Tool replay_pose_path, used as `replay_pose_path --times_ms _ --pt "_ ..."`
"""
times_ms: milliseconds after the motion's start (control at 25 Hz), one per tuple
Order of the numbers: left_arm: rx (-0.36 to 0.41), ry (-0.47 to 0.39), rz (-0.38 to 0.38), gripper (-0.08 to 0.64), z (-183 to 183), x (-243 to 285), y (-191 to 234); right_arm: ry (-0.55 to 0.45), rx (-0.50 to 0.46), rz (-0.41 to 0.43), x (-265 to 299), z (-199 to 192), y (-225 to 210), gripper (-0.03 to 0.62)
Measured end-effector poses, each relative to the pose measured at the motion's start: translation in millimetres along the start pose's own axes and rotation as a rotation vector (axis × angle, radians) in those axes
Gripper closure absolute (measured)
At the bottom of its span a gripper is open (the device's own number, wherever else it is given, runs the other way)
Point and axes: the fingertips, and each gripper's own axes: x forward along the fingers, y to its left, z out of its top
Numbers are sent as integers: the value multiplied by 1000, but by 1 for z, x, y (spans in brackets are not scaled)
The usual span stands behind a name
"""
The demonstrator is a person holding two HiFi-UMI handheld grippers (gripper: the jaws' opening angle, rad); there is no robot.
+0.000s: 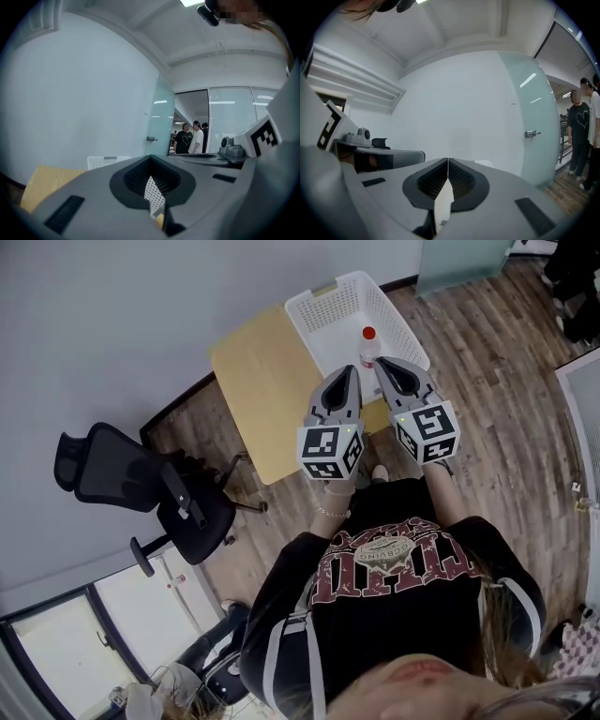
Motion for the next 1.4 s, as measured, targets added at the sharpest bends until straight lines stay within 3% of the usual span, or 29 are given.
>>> replay_pose_path --times_ms 560,1400 --pt "-2 17 -30 514 0 30 21 15 1 -11 35 -1 -11 574" --pt "-15 77 -144 514 -9 78 62 64 33 -150 85 -16 -41 572"
